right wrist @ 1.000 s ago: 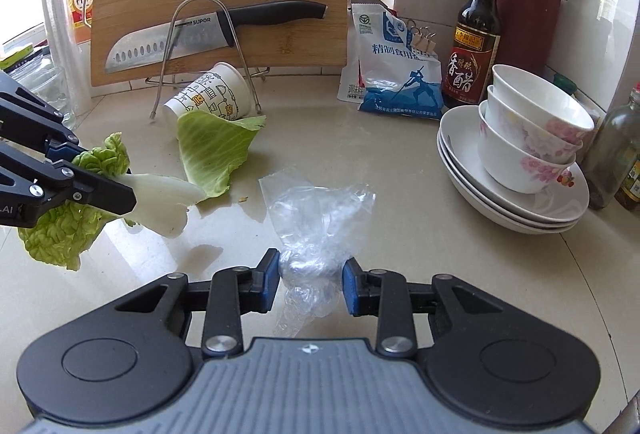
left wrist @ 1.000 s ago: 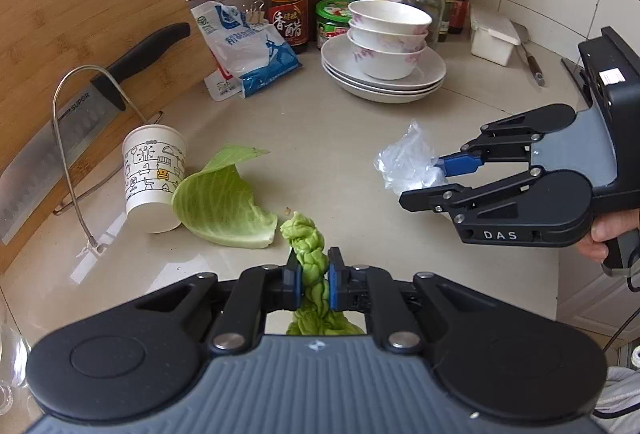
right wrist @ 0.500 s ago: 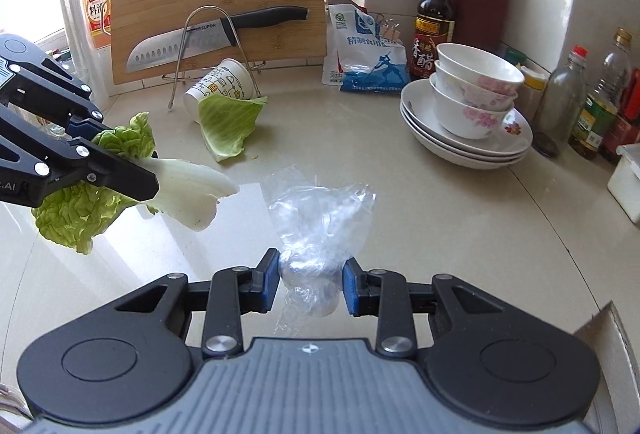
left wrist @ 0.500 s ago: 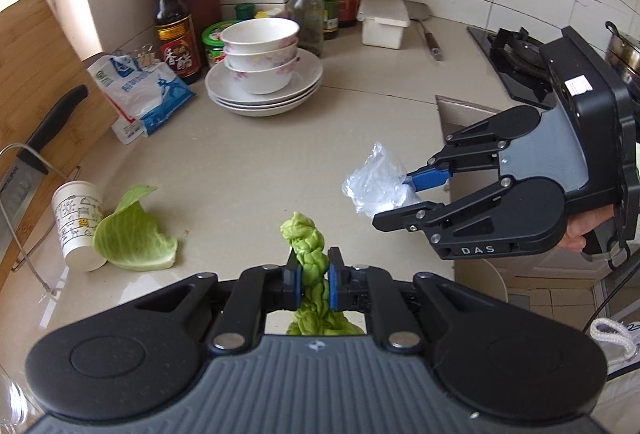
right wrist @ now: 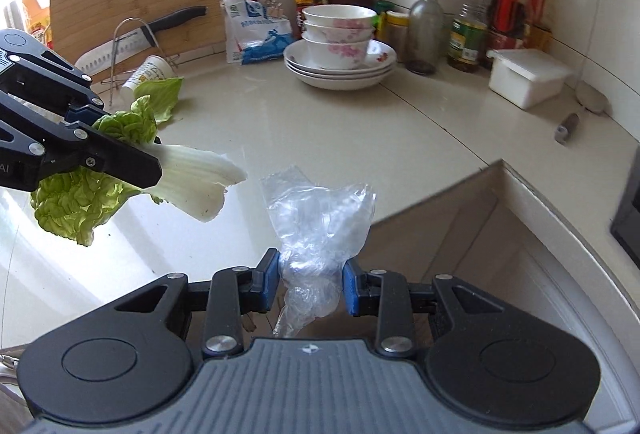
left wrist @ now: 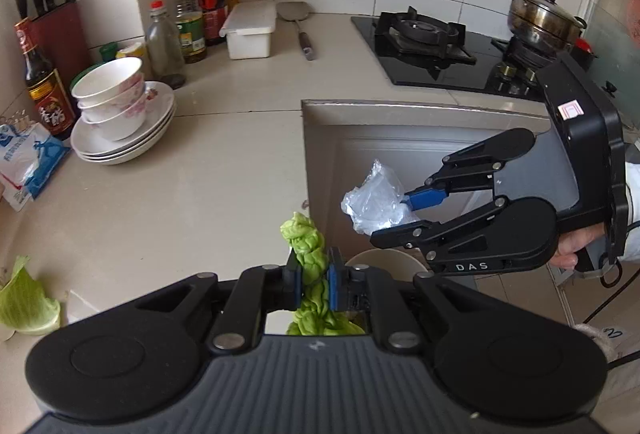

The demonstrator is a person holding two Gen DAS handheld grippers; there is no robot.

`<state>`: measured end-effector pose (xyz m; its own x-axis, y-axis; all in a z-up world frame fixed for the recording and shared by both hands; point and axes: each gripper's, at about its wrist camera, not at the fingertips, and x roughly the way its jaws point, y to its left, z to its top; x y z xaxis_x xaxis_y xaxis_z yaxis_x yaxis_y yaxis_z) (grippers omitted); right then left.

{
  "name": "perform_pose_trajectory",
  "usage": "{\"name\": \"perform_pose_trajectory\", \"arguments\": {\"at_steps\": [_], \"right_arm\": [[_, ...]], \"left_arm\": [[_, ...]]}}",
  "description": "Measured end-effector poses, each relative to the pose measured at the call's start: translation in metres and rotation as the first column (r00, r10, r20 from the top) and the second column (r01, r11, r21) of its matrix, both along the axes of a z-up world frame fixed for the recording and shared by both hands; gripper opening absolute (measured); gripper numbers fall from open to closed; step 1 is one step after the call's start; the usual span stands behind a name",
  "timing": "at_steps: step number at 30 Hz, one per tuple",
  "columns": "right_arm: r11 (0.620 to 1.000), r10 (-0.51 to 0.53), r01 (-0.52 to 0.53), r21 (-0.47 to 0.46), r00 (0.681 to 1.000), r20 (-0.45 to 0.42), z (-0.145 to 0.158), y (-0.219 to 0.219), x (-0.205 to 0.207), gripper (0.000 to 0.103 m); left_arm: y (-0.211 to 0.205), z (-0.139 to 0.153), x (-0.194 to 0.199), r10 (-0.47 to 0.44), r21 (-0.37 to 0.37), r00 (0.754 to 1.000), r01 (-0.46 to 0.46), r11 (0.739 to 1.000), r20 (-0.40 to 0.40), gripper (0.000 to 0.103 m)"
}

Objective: Collect trash
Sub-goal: 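Carry the plastic bag to the bucket and open the right tool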

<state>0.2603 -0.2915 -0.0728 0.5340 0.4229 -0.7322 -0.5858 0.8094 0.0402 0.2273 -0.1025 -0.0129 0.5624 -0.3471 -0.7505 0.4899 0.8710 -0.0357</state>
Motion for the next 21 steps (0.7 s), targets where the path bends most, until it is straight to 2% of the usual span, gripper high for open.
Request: {"name": "perform_pose_trajectory", "arguments": {"at_steps": [8, 18, 21], "right_arm": [[0.982, -0.182, 0.178, -0.07, 0.982, -0.054, -0.036, -0.061, -0.01, 0.037], [0.968, -0.235, 0.213, -0.131, 0.955, -0.183, -0.122, -0.087, 0.007, 0.038], [0.969, -0.239, 0.217, -0.12, 0.949, -0.206, -0.142, -0.087, 0.014, 0.044]], "left_arm": [[-0.045, -0.014, 0.01, -0.086, -0.011, 0.996, 0.086, 0.996, -0.007, 0.01], [-0.074, -0.026, 0.021, -0.097, 0.016, 0.995, 0.098, 0.995, -0.03, 0.01], [-0.08, -0.03, 0.025, -0.09, 0.027, 0.995, 0.091, 0.995, -0.036, 0.01]]}}
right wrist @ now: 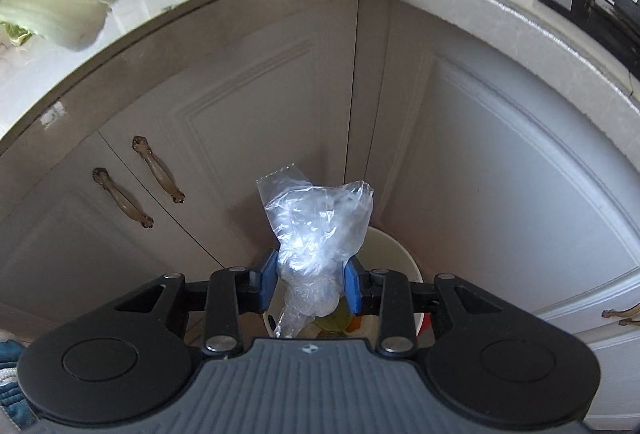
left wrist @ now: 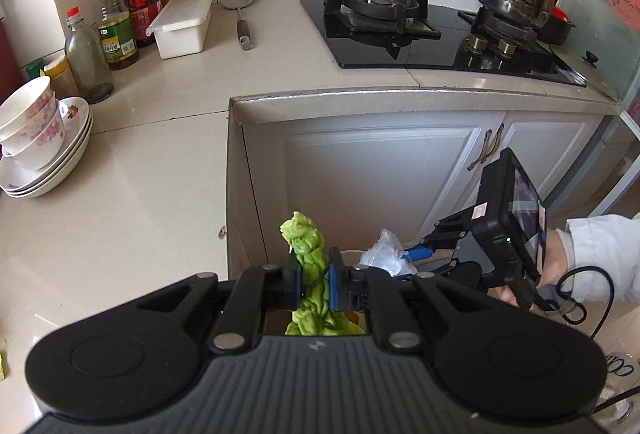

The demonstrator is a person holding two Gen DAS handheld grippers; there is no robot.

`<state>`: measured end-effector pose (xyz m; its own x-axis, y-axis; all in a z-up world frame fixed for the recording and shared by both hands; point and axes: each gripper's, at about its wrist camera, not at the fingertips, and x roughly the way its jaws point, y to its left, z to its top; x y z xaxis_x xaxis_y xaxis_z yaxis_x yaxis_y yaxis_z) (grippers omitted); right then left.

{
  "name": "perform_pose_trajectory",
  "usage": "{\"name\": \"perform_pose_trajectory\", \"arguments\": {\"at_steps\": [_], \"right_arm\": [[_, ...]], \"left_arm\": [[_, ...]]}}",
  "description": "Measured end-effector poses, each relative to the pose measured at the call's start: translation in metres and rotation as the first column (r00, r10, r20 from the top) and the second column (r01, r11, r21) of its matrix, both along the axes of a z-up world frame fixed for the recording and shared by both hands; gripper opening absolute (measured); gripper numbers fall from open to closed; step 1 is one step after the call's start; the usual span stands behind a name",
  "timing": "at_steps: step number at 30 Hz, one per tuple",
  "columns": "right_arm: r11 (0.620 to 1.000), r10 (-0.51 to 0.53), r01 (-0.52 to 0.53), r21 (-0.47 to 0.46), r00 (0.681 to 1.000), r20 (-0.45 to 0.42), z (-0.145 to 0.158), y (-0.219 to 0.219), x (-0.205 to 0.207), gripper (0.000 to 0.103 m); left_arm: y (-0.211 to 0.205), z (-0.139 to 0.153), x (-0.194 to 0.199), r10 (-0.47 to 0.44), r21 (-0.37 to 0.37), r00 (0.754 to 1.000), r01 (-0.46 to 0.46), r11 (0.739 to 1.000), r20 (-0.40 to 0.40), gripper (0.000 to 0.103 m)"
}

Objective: Collect trash
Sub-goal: 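Carry the plastic bag to the bucket and open the right tool, then lower the crinkled cabbage leaf over the bucket and open the left tool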

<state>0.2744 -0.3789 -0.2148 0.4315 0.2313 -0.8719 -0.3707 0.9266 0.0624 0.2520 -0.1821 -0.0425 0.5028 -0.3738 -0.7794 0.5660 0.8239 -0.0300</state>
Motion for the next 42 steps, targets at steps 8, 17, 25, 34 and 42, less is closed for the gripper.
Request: {"name": "perform_pose_trajectory", "arguments": {"at_steps": [8, 17, 25, 34, 42], "right_arm": [[0.999, -0.038, 0.037, 0.029, 0.999, 0.037, -0.006, -0.009, 0.003, 0.103], [0.998, -0.052, 0.055, -0.041, 0.996, 0.067, 0.012, -0.019, -0.013, 0.103], [0.998, -0.031, 0.026, 0.064, 0.996, 0.087, 0.029, -0.043, -0.046, 0.103], [0.996, -0.068, 0.074, -0.053, 0.991, 0.115, 0.04, -0.046, -0.073, 0.103], [0.982, -0.16, 0.173, -0.07, 0.973, 0.166, 0.056, -0.069, -0.095, 0.103]], "left_arm": [[-0.016, -0.008, 0.01, -0.013, 0.009, 1.0, 0.013, 1.0, -0.016, 0.01], [-0.045, -0.024, 0.02, -0.079, -0.006, 0.996, 0.079, 0.997, -0.036, 0.01], [-0.077, -0.049, 0.028, -0.141, -0.018, 0.987, 0.14, 0.99, -0.073, 0.01], [-0.118, -0.1, 0.036, -0.183, 0.008, 0.971, 0.187, 0.982, -0.154, 0.01], [-0.154, -0.152, 0.044, -0.179, 0.04, 0.957, 0.193, 0.98, -0.227, 0.01]]}}
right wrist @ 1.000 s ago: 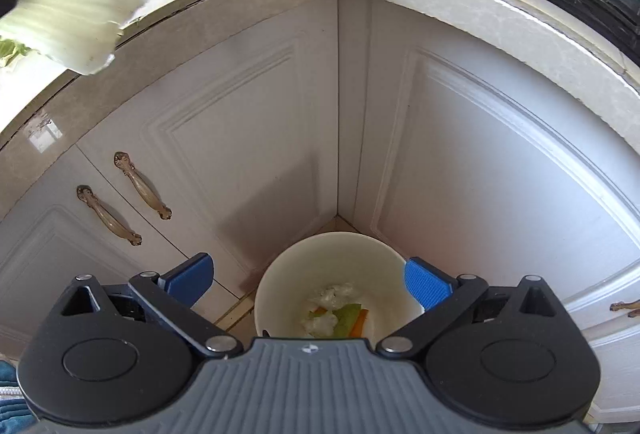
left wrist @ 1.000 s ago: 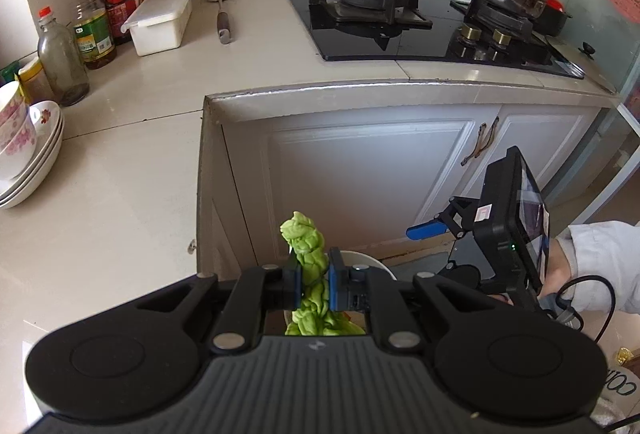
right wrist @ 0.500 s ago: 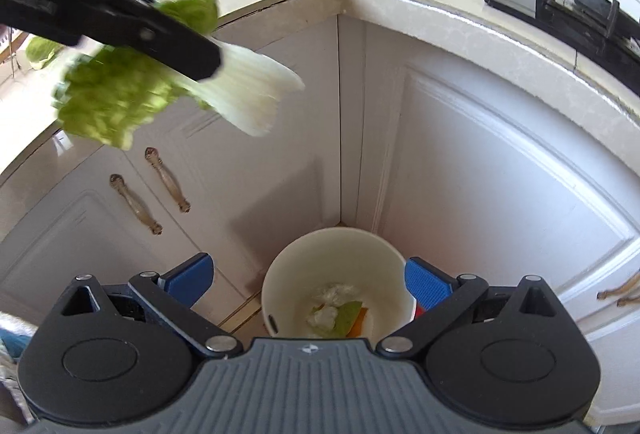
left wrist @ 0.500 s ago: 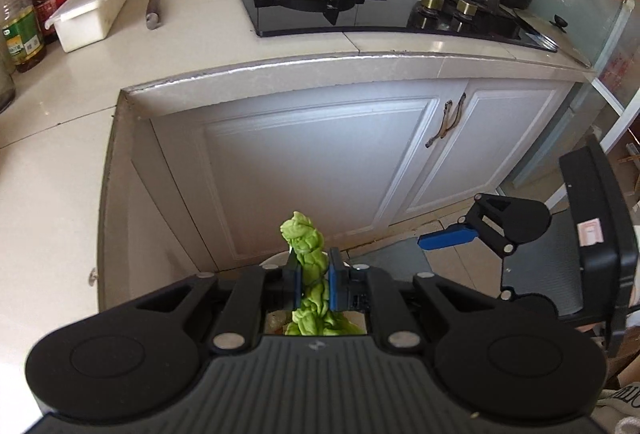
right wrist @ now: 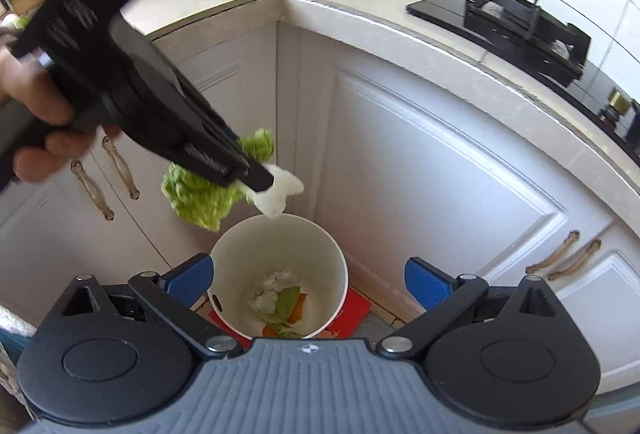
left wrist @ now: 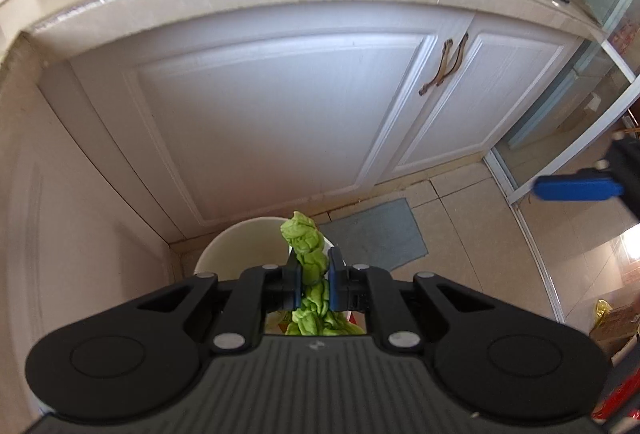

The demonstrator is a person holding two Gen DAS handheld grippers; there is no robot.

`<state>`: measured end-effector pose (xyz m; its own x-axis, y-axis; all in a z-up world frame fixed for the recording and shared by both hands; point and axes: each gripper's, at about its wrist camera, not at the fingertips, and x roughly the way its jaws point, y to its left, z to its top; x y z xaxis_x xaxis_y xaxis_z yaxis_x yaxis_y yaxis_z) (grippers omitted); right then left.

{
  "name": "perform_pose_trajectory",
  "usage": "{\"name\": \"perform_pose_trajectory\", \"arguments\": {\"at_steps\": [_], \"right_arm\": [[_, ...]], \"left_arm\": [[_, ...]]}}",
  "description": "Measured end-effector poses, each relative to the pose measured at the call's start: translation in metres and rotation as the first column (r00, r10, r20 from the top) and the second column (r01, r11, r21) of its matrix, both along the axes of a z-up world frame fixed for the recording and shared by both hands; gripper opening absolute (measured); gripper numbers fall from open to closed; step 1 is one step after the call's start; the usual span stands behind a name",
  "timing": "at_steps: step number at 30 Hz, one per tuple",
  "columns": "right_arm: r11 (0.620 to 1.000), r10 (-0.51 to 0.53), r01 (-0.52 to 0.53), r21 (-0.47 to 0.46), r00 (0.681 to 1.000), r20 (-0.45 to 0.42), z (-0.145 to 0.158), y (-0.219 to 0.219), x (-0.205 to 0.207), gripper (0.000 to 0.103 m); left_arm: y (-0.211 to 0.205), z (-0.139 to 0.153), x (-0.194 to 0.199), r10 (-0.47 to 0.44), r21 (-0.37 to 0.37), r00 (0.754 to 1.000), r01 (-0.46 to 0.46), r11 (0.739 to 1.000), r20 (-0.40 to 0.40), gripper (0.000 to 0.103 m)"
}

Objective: Collect trash
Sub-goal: 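Lower the crinkled cabbage leaf over the bucket and open the left tool, then return both tools from the bucket to the counter scraps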

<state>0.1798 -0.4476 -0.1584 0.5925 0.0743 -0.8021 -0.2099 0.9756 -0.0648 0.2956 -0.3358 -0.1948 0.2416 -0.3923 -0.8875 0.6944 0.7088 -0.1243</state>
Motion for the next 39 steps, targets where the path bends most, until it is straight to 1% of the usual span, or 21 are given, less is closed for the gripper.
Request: {"name": "perform_pose_trajectory", "arguments": {"at_steps": [3, 4, 5, 6, 8, 9, 10, 13, 15, 16, 18, 19, 23, 28, 31, 34, 36, 39], "right_arm": [[1.0, -0.026, 0.026, 0.0, 1.0, 0.009, 0.004, -0.006, -0.006, 0.103], [0.999, -0.036, 0.036, -0.002, 0.999, 0.012, 0.005, -0.007, -0.008, 0.103], [0.999, -0.043, 0.043, -0.002, 0.999, 0.013, 0.007, -0.009, -0.01, 0.103], [0.999, -0.05, 0.05, 0.0, 0.999, 0.013, 0.008, -0.01, -0.013, 0.103], [0.998, -0.06, 0.06, 0.001, 0.998, 0.005, 0.009, -0.013, -0.015, 0.103], [0.998, -0.066, 0.066, -0.005, 0.998, 0.004, 0.01, -0.014, -0.016, 0.103], [0.997, -0.073, 0.073, -0.013, 0.997, 0.005, 0.011, -0.015, -0.018, 0.103], [0.997, -0.081, 0.08, -0.016, 0.997, -0.006, 0.012, -0.016, -0.018, 0.103], [0.997, -0.078, 0.078, -0.02, 0.997, -0.006, 0.013, -0.015, -0.016, 0.103], [0.997, -0.078, 0.078, -0.02, 0.997, -0.005, 0.014, -0.017, -0.013, 0.103], [0.997, -0.081, 0.081, -0.019, 0.997, -0.003, 0.016, -0.017, -0.011, 0.103], [0.997, -0.078, 0.078, -0.021, 0.997, 0.0, 0.017, -0.015, -0.01, 0.103], [0.997, -0.061, 0.062, -0.055, 0.998, 0.019, 0.021, -0.007, -0.009, 0.103], [0.998, -0.046, 0.047, -0.045, 0.999, 0.015, 0.026, 0.001, -0.004, 0.103], [0.998, -0.051, 0.052, -0.032, 0.999, 0.016, 0.03, 0.005, -0.002, 0.103], [0.997, -0.058, 0.059, -0.045, 0.998, 0.025, 0.034, 0.011, -0.001, 0.103], [0.997, -0.057, 0.059, -0.051, 0.998, 0.033, 0.038, 0.017, -0.001, 0.103], [0.998, -0.04, 0.043, -0.043, 0.997, 0.061, 0.047, 0.024, 0.003, 0.103]], "left_arm": [[-0.011, -0.017, 0.004, 0.001, 0.011, 1.0, -0.001, 1.0, -0.015, 0.011], [-0.014, -0.022, 0.005, 0.006, 0.013, 1.0, -0.006, 1.0, -0.013, 0.015], [-0.018, -0.027, 0.006, 0.008, 0.018, 1.0, -0.008, 1.0, -0.013, 0.026], [-0.021, -0.031, 0.007, 0.018, 0.031, 1.0, -0.017, 0.999, -0.01, 0.033], [-0.025, -0.036, 0.008, 0.031, 0.034, 0.999, -0.031, 0.999, 0.018, 0.072], [-0.026, -0.036, 0.007, 0.039, 0.028, 0.998, -0.04, 0.999, 0.044, 0.077], [-0.027, -0.034, 0.007, 0.044, 0.022, 0.997, -0.046, 0.999, 0.064, 0.078], [-0.027, -0.025, 0.007, 0.04, 0.014, 0.997, -0.041, 0.999, 0.073, 0.079], [-0.023, -0.017, 0.006, 0.038, 0.003, 0.995, -0.038, 0.999, 0.088, 0.081], [-0.022, -0.013, 0.005, 0.039, 0.006, 0.994, -0.039, 0.999, 0.1, 0.084], [-0.018, -0.002, 0.002, 0.04, 0.0, 0.991, -0.04, 0.999, 0.131, 0.085], [-0.016, 0.003, 0.001, 0.038, 0.002, 0.988, -0.038, 0.999, 0.147, 0.087], [-0.005, 0.024, -0.007, 0.039, -0.007, 0.977, -0.038, 0.999, 0.209, 0.092], [0.008, 0.047, -0.017, 0.067, -0.028, 0.967, -0.062, 0.998, 0.244, 0.092], [0.02, 0.061, -0.021, 0.115, -0.053, 0.96, -0.105, 0.993, 0.254, 0.092], [0.039, 0.077, -0.027, 0.184, -0.087, 0.946, -0.166, 0.982, 0.269, 0.092], [0.055, 0.089, -0.031, 0.236, -0.108, 0.93, -0.213, 0.971, 0.284, 0.092], [0.08, 0.105, -0.037, 0.31, -0.128, 0.897, -0.283, 0.95, 0.315, 0.092]]}}
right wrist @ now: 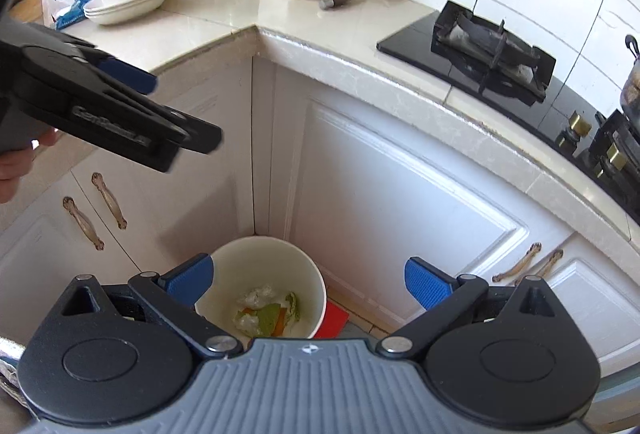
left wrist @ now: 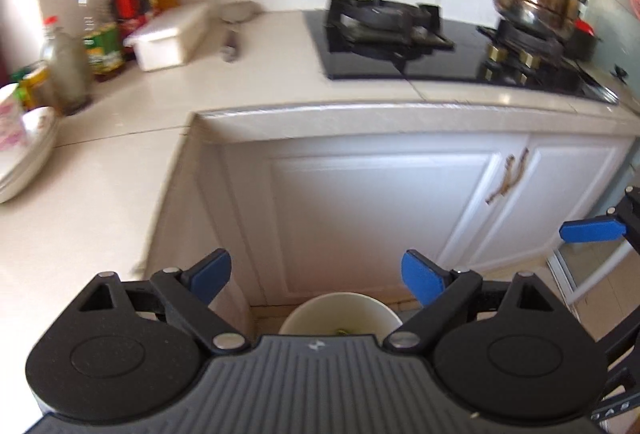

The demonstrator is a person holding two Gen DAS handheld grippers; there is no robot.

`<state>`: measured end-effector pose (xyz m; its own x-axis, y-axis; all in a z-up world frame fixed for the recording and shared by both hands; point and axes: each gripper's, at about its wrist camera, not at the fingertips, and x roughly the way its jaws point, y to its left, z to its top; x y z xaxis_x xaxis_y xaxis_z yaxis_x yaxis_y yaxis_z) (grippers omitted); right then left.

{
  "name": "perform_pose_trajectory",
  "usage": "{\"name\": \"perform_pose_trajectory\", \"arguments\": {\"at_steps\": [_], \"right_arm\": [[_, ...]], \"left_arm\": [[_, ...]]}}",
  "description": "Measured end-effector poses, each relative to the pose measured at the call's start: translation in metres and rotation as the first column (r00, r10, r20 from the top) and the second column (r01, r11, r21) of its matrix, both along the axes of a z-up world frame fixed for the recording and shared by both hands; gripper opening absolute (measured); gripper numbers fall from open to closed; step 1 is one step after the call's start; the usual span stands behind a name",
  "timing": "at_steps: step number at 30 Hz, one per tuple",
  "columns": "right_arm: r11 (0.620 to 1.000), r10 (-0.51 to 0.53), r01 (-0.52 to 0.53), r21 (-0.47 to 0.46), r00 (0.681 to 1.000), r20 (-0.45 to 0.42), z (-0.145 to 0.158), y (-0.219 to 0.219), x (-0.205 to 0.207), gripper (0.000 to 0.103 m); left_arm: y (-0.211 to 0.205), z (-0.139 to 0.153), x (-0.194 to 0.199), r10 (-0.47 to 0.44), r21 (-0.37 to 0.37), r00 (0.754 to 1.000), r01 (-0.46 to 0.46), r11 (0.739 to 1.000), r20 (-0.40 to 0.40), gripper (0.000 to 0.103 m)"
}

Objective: Collect trash
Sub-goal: 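Return both tools from the bucket to the counter scraps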

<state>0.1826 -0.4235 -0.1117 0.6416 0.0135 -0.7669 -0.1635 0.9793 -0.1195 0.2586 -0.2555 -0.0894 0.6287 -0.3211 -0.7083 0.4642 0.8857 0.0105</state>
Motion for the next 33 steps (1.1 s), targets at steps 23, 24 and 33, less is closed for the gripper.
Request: {"name": "perform_pose_trajectory", "arguments": {"at_steps": [23, 24, 33], "right_arm": [[0.81, 0.57, -0.578, 0.099, 0.816, 0.101, 0.041, 0.192, 0.084, 0.103], [0.792, 0.593, -0.601, 0.103, 0.799, 0.101, 0.041, 0.202, 0.088, 0.103], [0.635, 0.761, -0.766, 0.104, 0.643, 0.088, 0.038, 0.294, 0.118, 0.103]], "left_arm": [[0.239, 0.041, -0.059, 0.626, 0.036, 0.775, -0.63, 0.776, 0.091, 0.093], [0.248, 0.042, -0.063, 0.646, 0.034, 0.757, -0.651, 0.758, 0.092, 0.093], [0.306, 0.044, -0.079, 0.763, 0.033, 0.639, -0.768, 0.639, 0.095, 0.093]]}}
